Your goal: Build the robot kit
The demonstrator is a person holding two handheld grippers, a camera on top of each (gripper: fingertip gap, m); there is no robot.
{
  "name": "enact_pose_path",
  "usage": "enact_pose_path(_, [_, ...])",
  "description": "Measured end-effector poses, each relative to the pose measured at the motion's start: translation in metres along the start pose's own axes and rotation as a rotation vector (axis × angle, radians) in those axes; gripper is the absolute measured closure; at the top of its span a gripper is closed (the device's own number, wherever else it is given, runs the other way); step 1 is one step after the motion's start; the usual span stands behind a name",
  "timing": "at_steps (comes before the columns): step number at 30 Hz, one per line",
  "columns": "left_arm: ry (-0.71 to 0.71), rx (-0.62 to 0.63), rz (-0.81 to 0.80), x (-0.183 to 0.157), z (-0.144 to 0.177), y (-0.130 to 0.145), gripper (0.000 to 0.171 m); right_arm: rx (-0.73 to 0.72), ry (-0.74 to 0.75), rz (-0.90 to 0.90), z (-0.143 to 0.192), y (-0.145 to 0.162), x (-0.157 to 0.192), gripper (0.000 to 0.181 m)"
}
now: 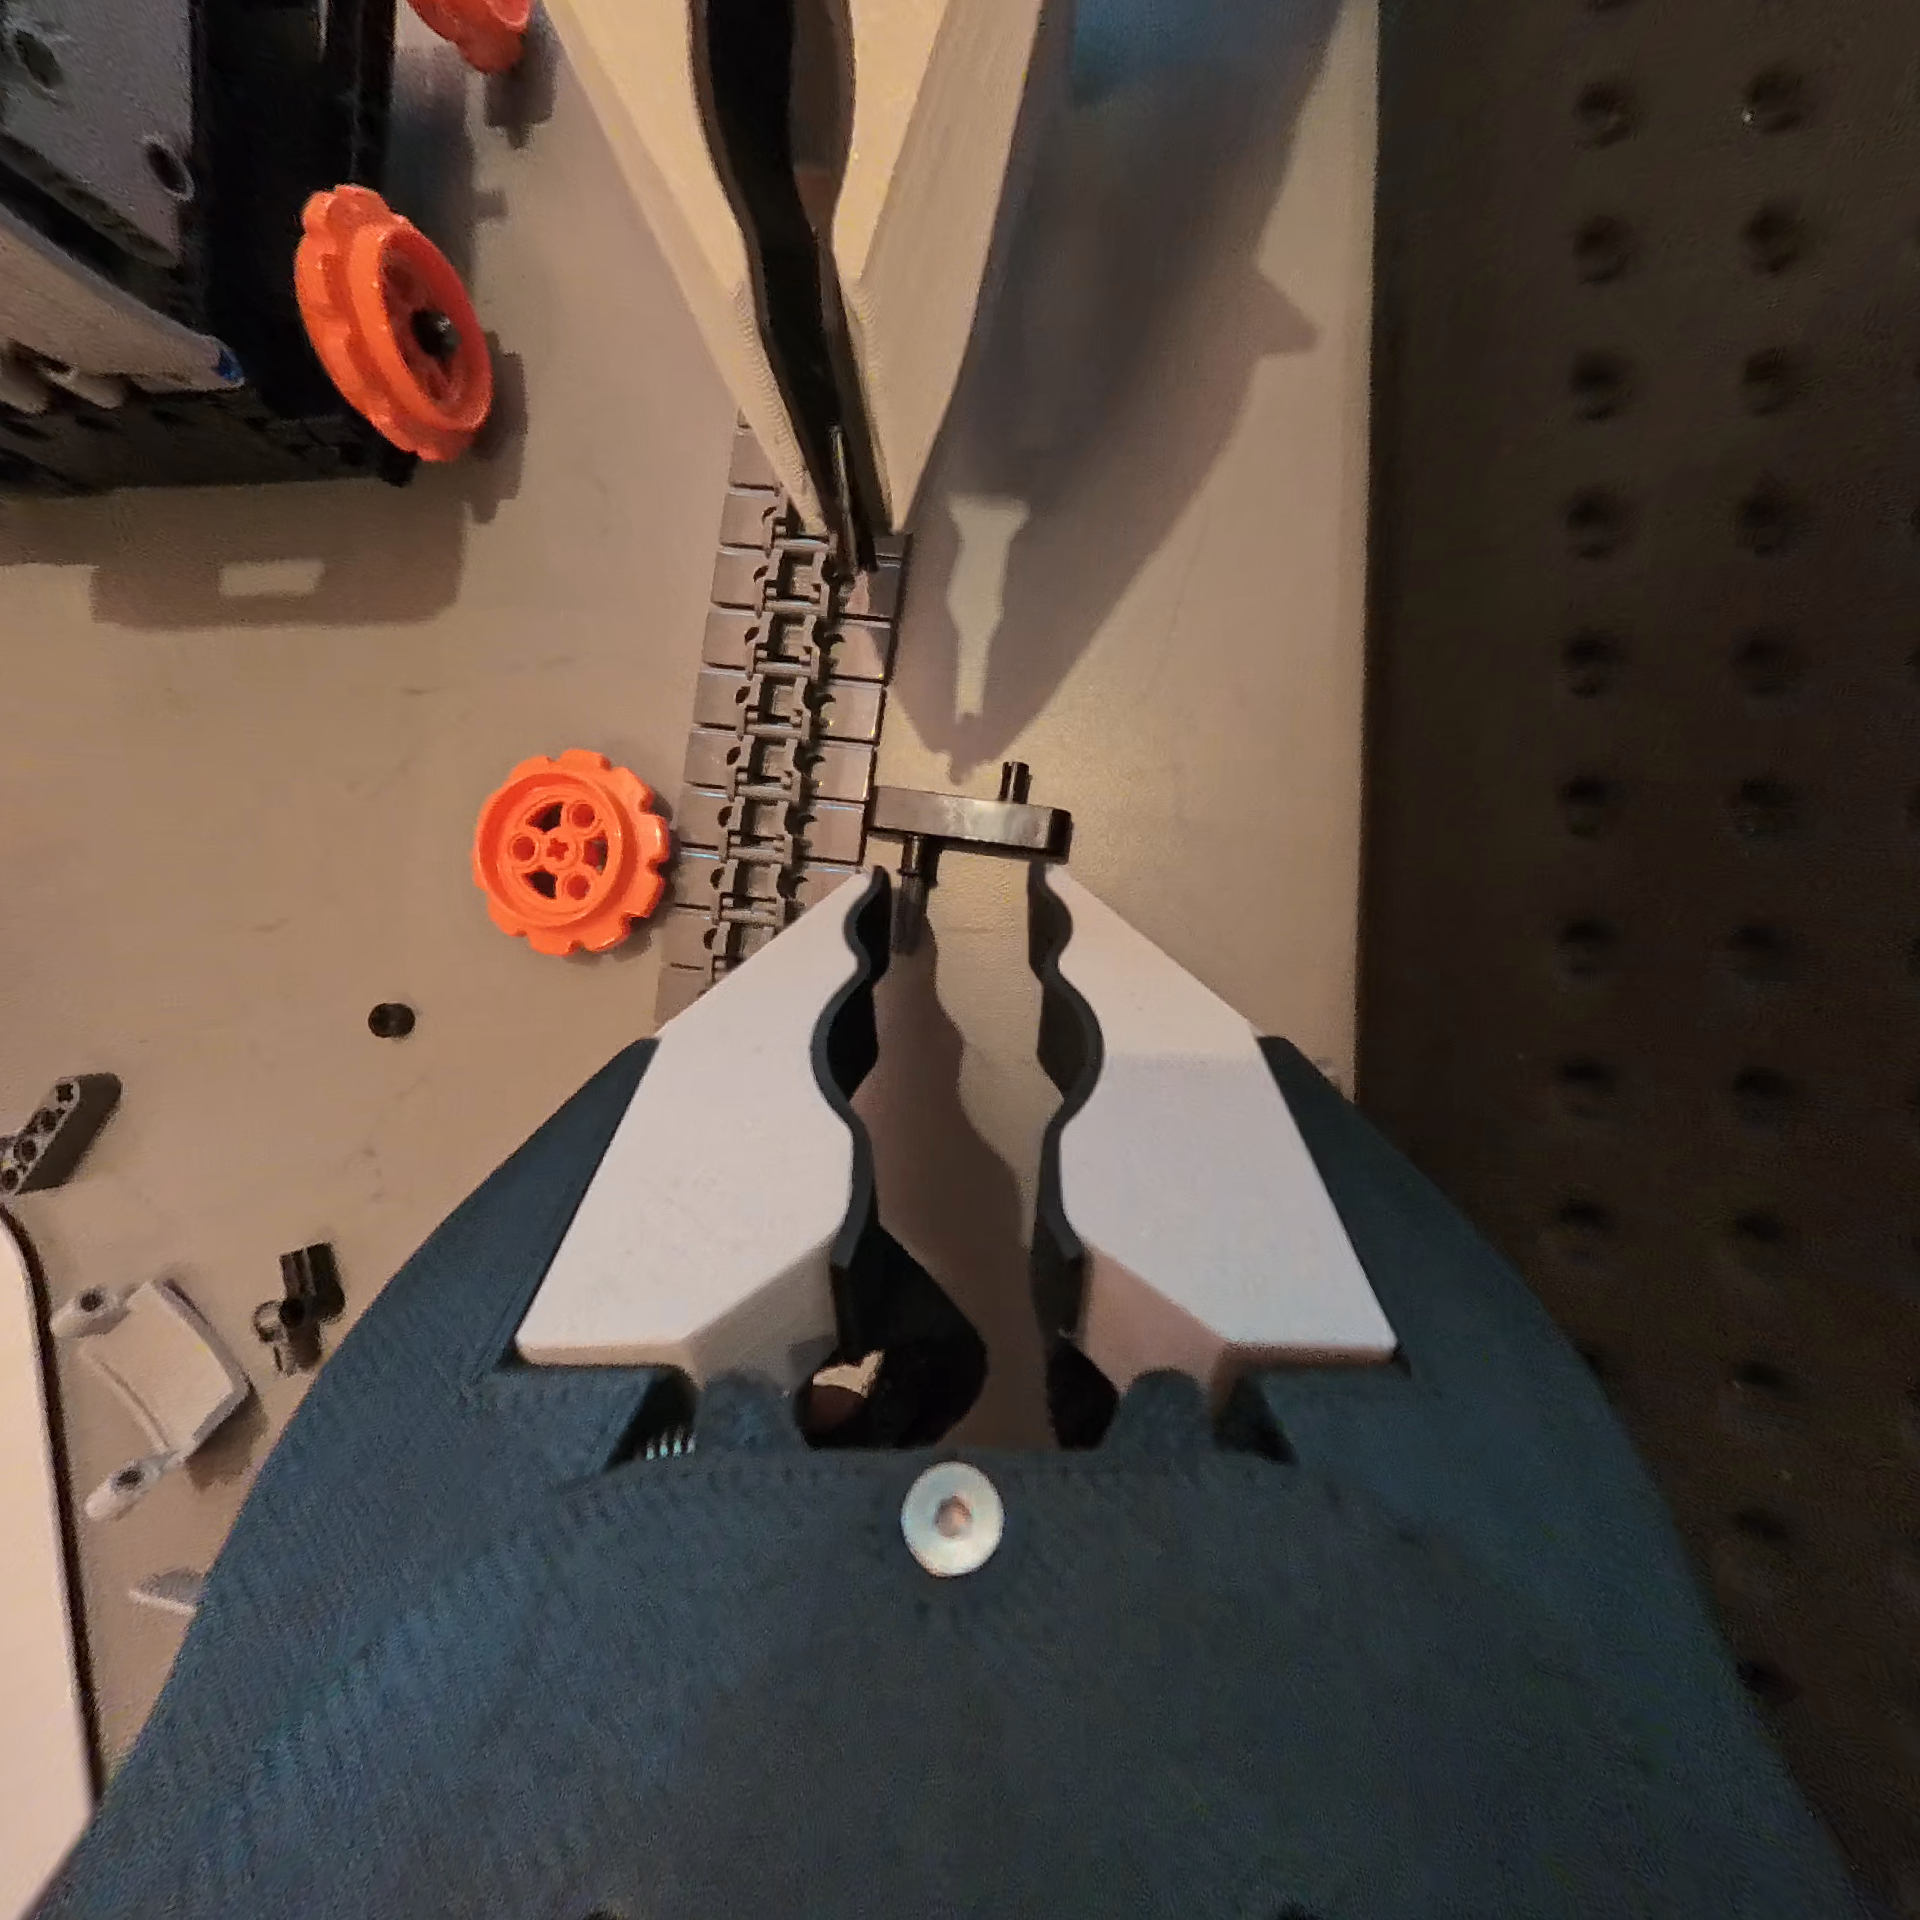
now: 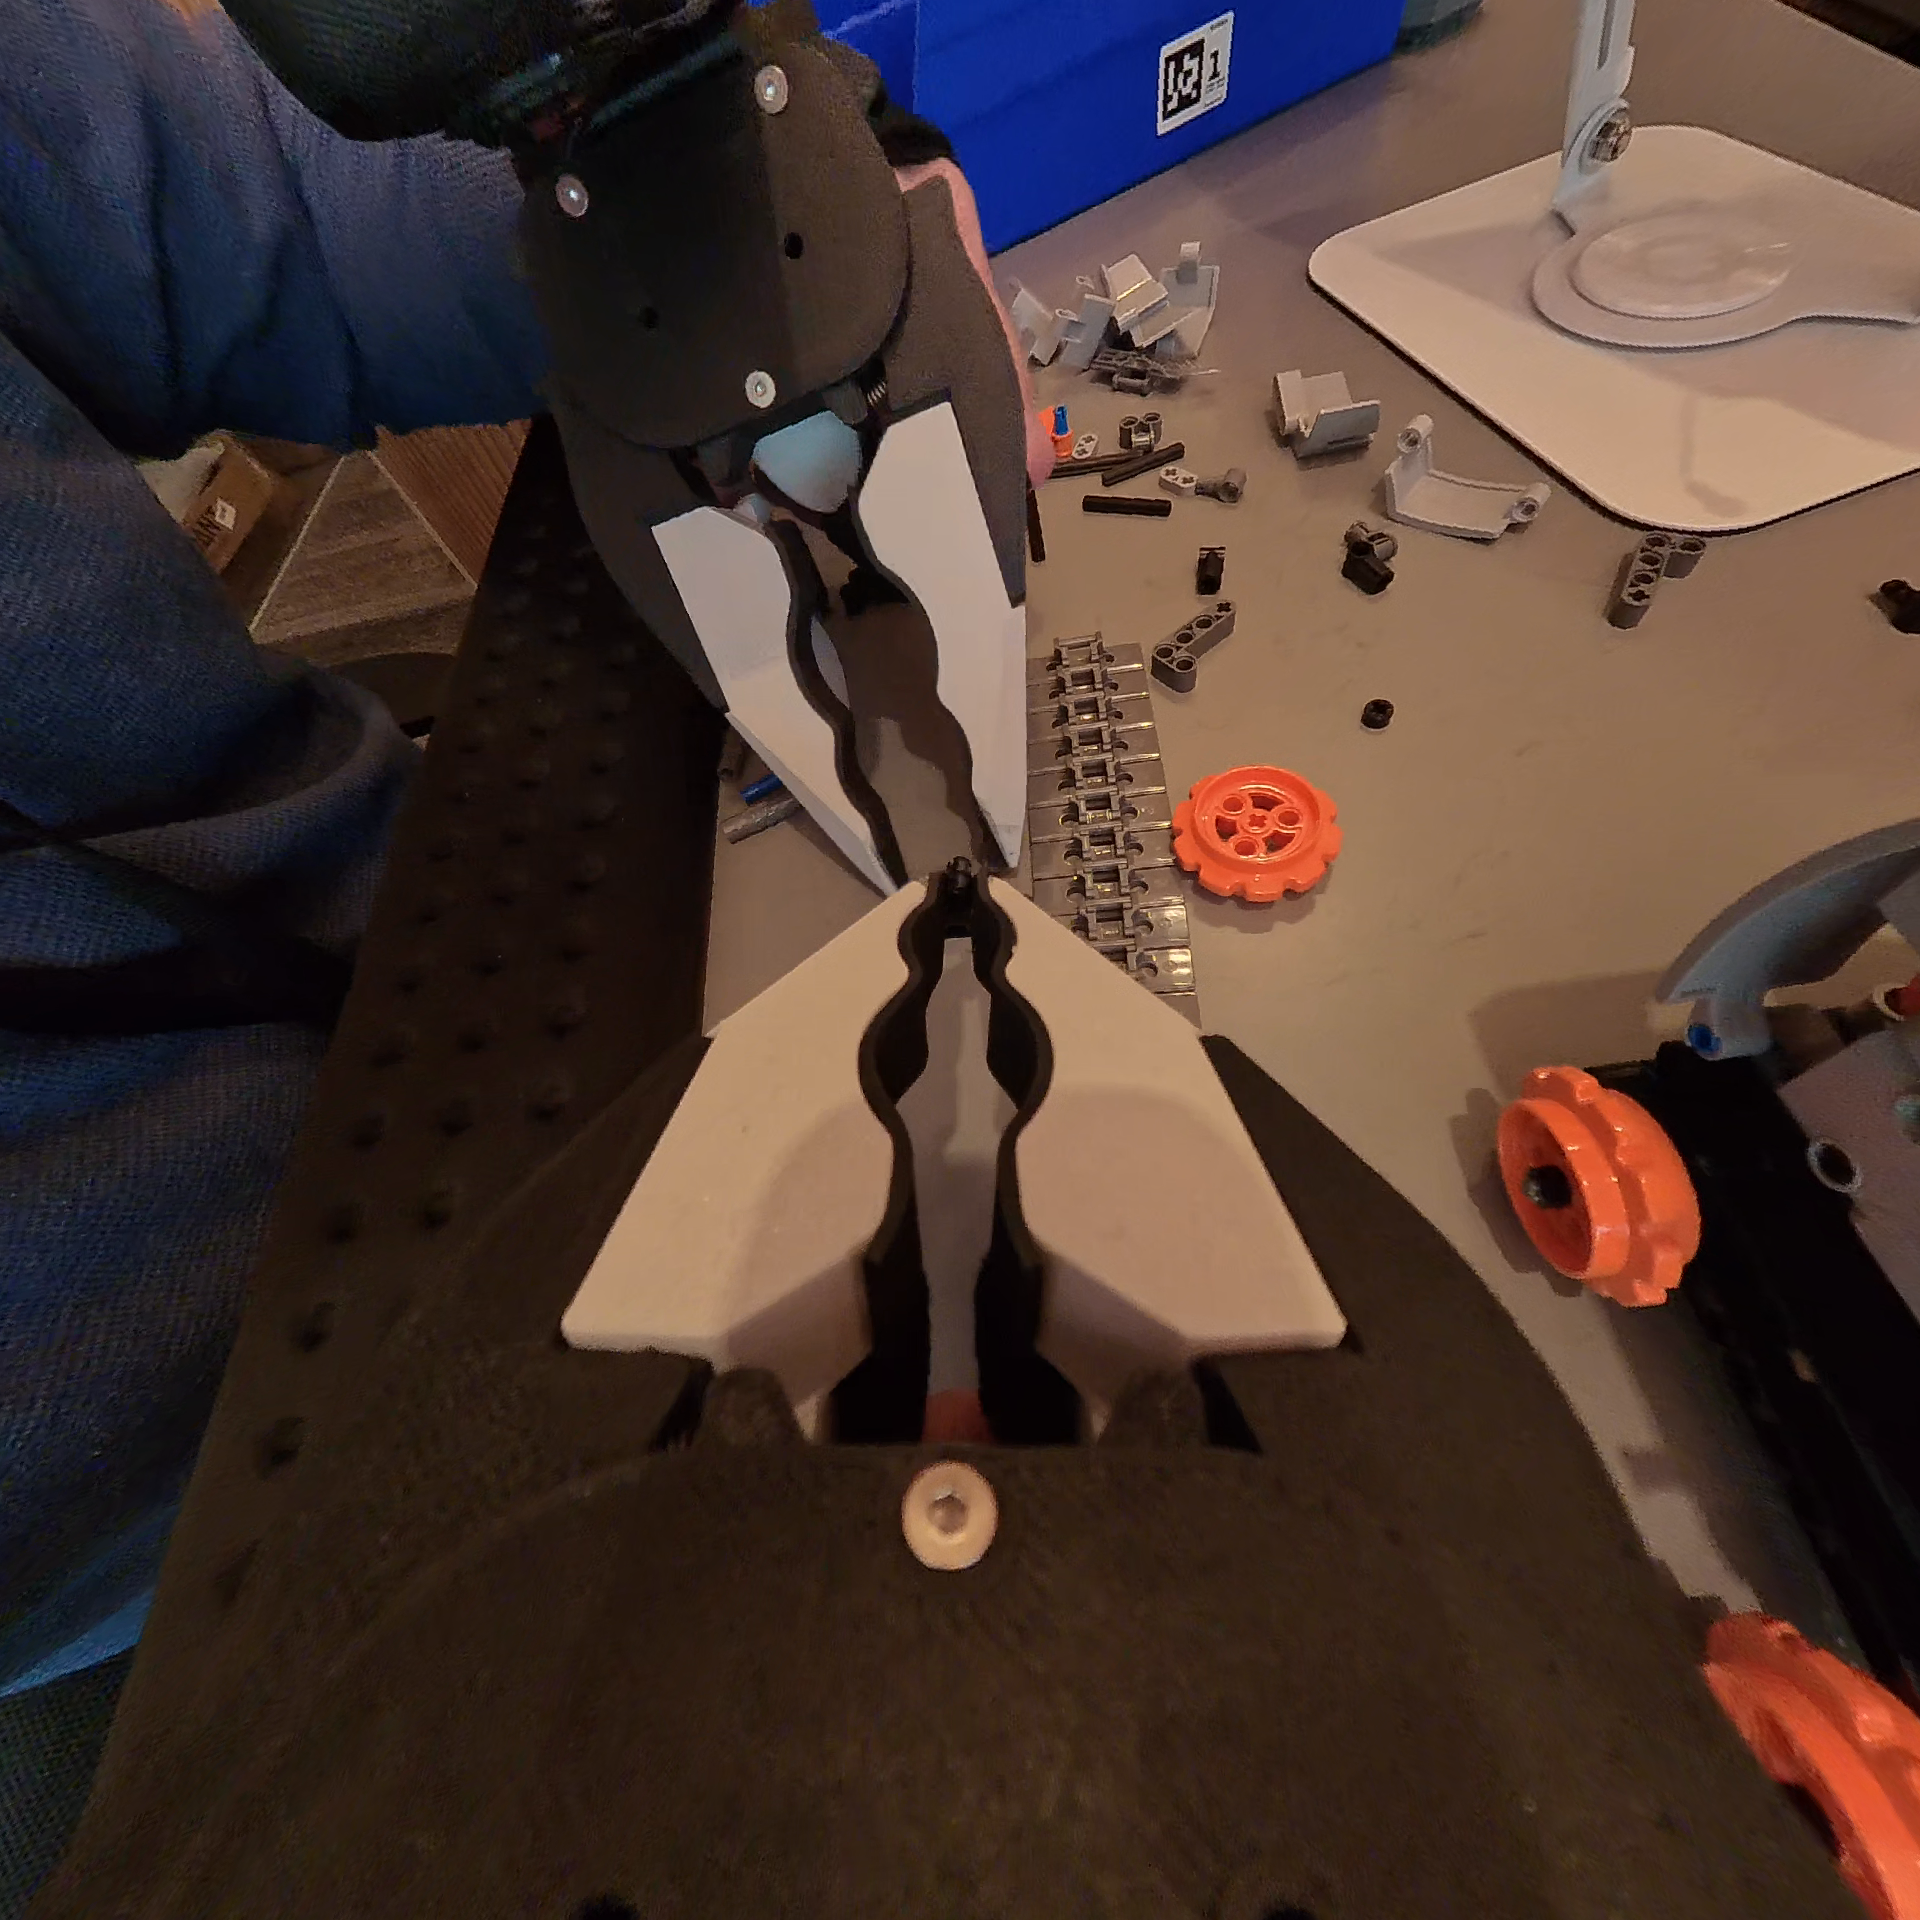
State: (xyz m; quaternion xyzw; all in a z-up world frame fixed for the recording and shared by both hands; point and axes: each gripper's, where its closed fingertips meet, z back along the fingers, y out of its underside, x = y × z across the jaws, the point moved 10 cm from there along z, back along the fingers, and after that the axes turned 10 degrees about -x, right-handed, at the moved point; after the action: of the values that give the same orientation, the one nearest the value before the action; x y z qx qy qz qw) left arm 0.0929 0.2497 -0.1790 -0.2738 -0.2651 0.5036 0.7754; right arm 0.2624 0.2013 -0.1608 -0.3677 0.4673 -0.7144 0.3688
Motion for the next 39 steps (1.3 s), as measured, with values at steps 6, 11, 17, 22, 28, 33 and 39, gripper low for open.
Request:
enact_pose_path(6, [0.033,0.023,-0.029,0.007,-0.006,-0.005,0.156,0.004,-0.002,0.003,0.000,0.000,0.000,0.180])
enact_pose_path(11, [0.000,0.009,-0.044,0.003,-0.010,-0.007,0.166,0.012,-0.003,-0.001,0.001,0.002,0.000,0.180])
enact_pose_path(17, [-0.184,-0.116,-0.072,-0.004,-0.007,-0.004,0.166,0.027,-0.006,-0.017,0.000,0.007,0.000,0.180])
enact_pose_path(22, [-0.347,-0.331,-0.034,-0.003,0.012,-0.010,0.167,-0.015,0.001,-0.004,0.000,0.004,0.001,0.179])
enact_pose_path(28, [-0.391,-0.470,-0.040,-0.001,0.027,-0.018,0.167,-0.105,0.035,0.022,0.010,-0.004,-0.001,0.179])
enact_pose_path(33, [-0.372,-0.559,-0.028,0.000,0.036,-0.021,0.167,-0.161,0.054,0.023,0.016,-0.008,-0.003,0.179])
enact_pose_path(39, [-0.361,-0.598,-0.033,-0.002,0.038,-0.025,0.167,-0.221,0.063,0.027,0.020,-0.013,-0.003,0.180])
